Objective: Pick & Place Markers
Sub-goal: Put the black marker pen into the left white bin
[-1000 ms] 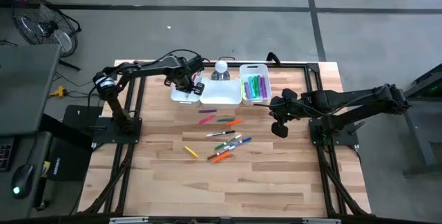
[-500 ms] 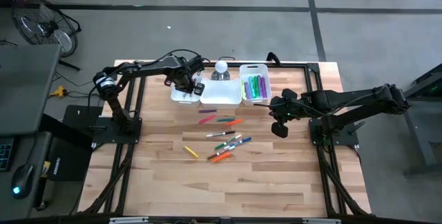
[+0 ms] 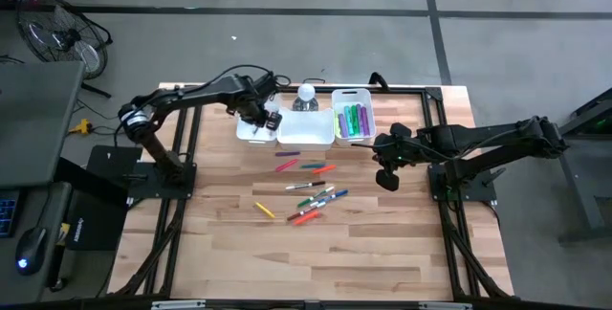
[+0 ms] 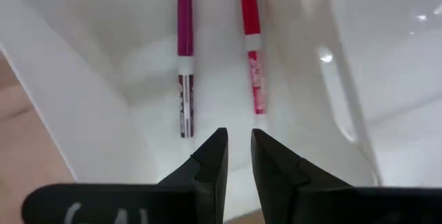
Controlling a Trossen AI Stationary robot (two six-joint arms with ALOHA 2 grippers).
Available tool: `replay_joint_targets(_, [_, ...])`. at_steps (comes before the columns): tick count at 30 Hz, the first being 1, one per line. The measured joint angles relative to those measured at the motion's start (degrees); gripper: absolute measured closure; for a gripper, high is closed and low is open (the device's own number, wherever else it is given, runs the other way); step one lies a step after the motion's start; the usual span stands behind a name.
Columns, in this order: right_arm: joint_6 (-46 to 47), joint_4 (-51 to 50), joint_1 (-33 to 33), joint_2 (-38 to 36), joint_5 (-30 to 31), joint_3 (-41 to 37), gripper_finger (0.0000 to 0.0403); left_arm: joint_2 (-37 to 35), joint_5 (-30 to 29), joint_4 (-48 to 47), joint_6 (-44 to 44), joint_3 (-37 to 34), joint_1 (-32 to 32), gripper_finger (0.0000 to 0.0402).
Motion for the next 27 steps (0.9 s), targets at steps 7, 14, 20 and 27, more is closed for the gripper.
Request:
replay_joint_targets(7, [-0.1,0.0,0.0,0.0,0.0,0.0,0.0402,-3.7,0.0,-0.2,8.3,0.0,-4.4,0.0339])
replay_joint_targets(14, [-0.1,-0.1,0.0,0.0,0.0,0.0,0.0403,-5.4,2.4,1.2,15.1,0.0,-10.9,0.0339])
replay_joint_targets(20, [-0.4,-0.1,0.0,0.0,0.0,0.0,0.0402,-5.4,4.8,3.8,17.3,0.0,-17.0,0.0339])
replay_joint_targets(27, [-1.2,-0.2,0.0,0.0,0.0,0.0,0.0402,-5.4,3.3,10.7,21.1,0.0,-23.3,0.0339])
